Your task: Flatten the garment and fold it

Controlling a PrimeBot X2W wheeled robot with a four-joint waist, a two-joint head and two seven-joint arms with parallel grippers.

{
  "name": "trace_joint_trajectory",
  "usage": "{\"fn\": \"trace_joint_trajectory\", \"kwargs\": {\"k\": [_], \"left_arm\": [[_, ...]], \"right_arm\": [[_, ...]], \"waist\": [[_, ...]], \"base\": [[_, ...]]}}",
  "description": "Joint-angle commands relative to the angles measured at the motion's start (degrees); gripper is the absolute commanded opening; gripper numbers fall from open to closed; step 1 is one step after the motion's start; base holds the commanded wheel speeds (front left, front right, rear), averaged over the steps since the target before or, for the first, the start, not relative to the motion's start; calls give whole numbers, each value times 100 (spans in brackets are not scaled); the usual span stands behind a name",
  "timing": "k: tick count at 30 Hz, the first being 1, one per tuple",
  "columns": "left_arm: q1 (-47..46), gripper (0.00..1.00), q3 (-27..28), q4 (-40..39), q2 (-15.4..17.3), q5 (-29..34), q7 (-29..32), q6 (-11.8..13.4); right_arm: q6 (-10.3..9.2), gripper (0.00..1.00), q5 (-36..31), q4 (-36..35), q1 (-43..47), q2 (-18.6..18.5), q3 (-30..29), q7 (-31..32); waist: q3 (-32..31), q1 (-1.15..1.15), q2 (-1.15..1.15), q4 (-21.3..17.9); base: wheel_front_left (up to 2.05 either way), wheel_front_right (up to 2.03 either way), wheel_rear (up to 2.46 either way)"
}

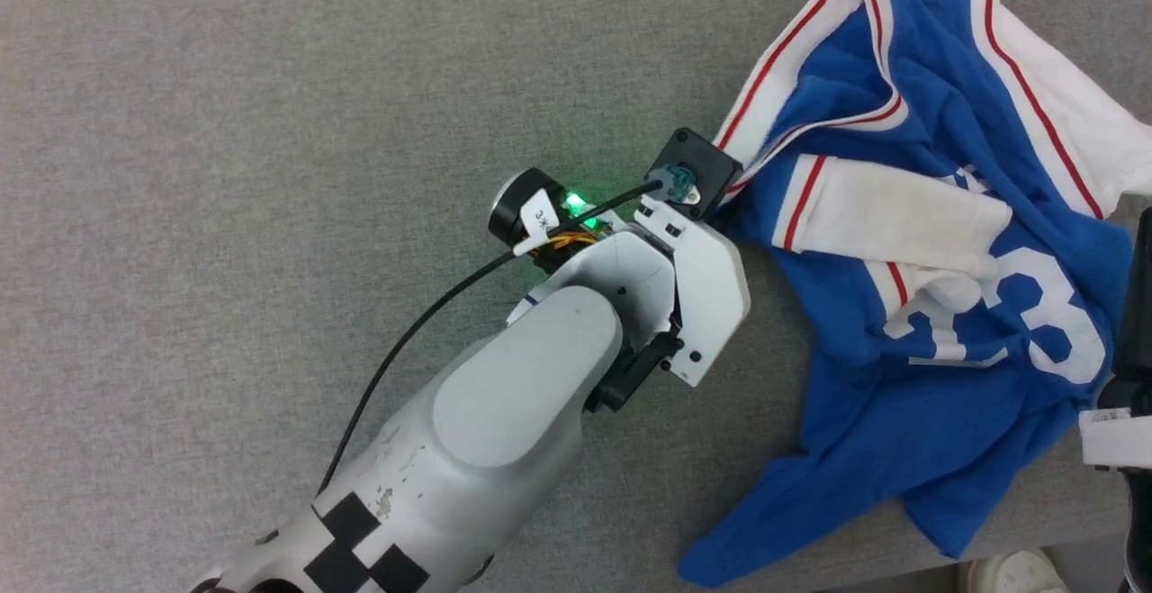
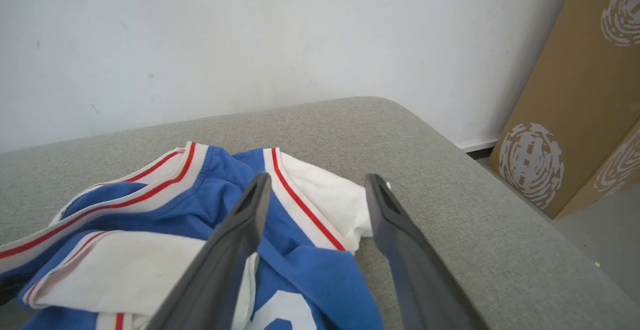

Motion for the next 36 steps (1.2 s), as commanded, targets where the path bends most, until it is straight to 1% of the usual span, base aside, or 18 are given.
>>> {"fn": "trace_joint_trajectory", "kwargs": {"k": [1, 5, 8, 11, 13, 14, 16, 19, 22, 23, 24, 27, 28, 31, 32, 33, 34, 36], "left_arm": [[72, 0, -92, 142, 2, -97, 5, -34], [37, 0, -137, 182, 1, -287, -271, 50], [82, 0, -84, 106, 1, -462, -520, 164], [241, 0, 74, -145, 1, -719, -695, 235], [369, 0, 207, -448, 111, -838, -714, 285], [445, 0, 298, -653, 213, -897, -704, 331], [611, 0, 471, -1151, 556, -970, -582, 440], [822, 0, 670, -1904, 1346, -1023, -90, 520], [908, 0, 820, -2313, 2212, -1027, 397, 413], [897, 0, 802, -2344, 2491, -958, 531, 320], [891, 0, 777, -2351, 2694, -937, 652, 217], [864, 0, 915, -2102, 2969, -974, 643, 146], [847, 0, 937, -1957, 2999, -945, 566, 137], [869, 0, 958, -1468, 2906, -896, 294, 186], [902, 20, 996, -1319, 2808, -961, 203, 223], [931, 83, 1035, -1180, 2713, -1013, 99, 262], [941, 100, 1051, -1057, 2649, -1010, -18, 292], [964, 100, 1160, -922, 2475, -1138, -268, 314]], "right_arm": [[-11, 100, 34, 19, -87, 16, 30, -32], [-11, 100, 23, 55, -80, 16, 2, -40], [-11, 100, 4, 92, -27, 16, 0, -23], [-11, 100, -12, 104, 45, 16, 8, 11], [-11, 100, -30, 101, 109, 16, 9, 57], [-11, 100, -41, 98, 143, 16, 7, 85], [-11, 100, -58, 78, 212, 16, -1, 145], [-11, 100, -70, 24, 309, 16, -44, 231], [-11, 100, -72, -27, 355, 16, -45, 288], [-11, 100, -68, -36, 359, 16, -31, 301], [-11, 100, -61, -43, 360, 16, -17, 312], [-11, 100, -42, -54, 358, 16, 46, 345], [-11, 100, -42, -55, 353, 16, 70, 354], [-11, 100, -37, -51, 307, 16, 128, 354], [-11, 100, -36, -47, 287, 16, 138, 352], [-11, 100, -36, -39, 272, 16, 142, 350], [-11, 100, -38, -30, 260, 16, 144, 349], [-11, 100, -41, -3, 249, 16, 134, 348]], "waist": [[7, 0, 0, -9], [-51, 0, 0, 21], [-198, 0, 0, 65], [-404, 0, 0, 133], [-555, 0, 0, 178], [-625, 0, 0, 196], [-760, 0, 0, 228], [-884, 0, 0, 276], [-906, 0, 0, 294], [-899, 0, 0, 291], [-887, 0, 0, 287], [-806, 0, 0, 277], [-776, 0, 0, 270], [-688, 0, 0, 232], [-667, 0, 0, 224], [-654, 0, 0, 220], [-643, 0, 0, 219], [-655, 0, 0, 238]], "base": [[0, 0, 0], [0, 0, 0], [0, 0, 0], [0, 0, 0], [0, 0, 0], [0, 0, 0], [0, 0, 0], [0, 0, 0], [0, 0, 0], [0, 0, 0], [0, 0, 0], [0, 0, 0], [0, 0, 0], [0, 0, 0], [0, 0, 0], [0, 0, 0], [0, 0, 0], [0, 0, 0]]}}
